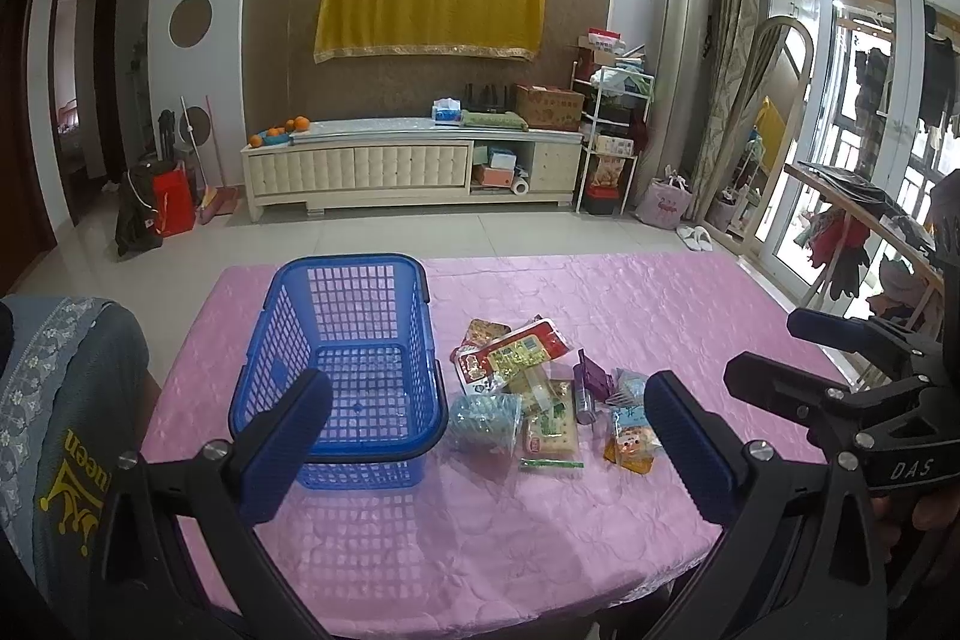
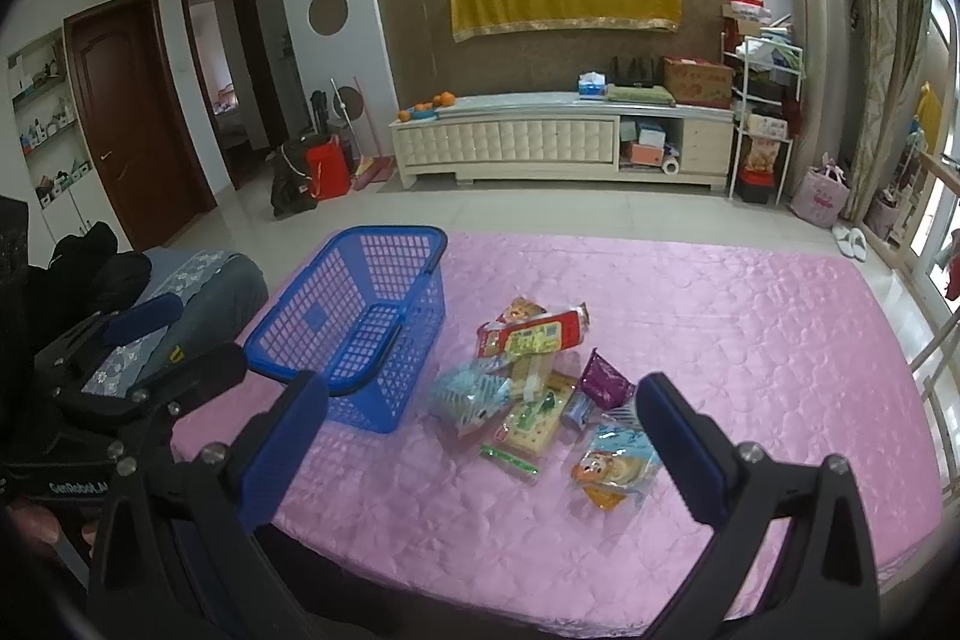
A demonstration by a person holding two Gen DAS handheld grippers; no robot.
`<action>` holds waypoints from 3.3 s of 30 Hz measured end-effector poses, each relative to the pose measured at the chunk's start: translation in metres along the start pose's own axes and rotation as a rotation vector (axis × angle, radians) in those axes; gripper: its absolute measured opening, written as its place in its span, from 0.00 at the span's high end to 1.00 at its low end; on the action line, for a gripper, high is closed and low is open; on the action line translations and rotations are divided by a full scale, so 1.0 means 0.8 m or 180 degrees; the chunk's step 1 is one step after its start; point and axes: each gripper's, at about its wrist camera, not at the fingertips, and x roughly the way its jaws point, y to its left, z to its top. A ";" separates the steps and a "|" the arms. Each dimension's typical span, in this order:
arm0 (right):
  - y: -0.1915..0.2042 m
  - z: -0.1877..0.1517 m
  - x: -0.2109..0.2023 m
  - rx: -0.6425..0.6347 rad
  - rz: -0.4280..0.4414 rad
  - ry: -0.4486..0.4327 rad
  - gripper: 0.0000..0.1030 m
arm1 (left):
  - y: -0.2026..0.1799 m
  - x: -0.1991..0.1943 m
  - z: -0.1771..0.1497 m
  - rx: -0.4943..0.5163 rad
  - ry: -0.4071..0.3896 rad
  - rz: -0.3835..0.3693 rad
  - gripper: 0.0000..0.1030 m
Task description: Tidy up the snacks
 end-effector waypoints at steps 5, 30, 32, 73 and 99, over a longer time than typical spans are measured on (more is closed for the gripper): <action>0.000 -0.001 0.000 -0.0007 0.0017 0.0002 0.00 | 0.000 0.001 0.000 0.0001 0.0002 0.0003 0.00; 0.004 0.011 -0.002 -0.0064 0.0097 -0.0024 0.00 | -0.001 -0.001 0.007 0.0037 -0.0098 0.0054 0.00; -0.002 0.015 -0.002 -0.0061 0.0066 -0.0039 0.00 | -0.003 0.004 0.012 0.0075 -0.0079 0.0035 0.00; -0.264 -0.080 0.115 0.0931 -0.0424 0.1074 0.00 | -0.187 0.297 -0.045 0.0595 0.1676 -0.0761 0.00; -0.301 -0.121 0.155 0.1015 -0.0428 0.1370 0.00 | -0.211 0.385 -0.108 0.0516 0.2370 -0.0873 0.35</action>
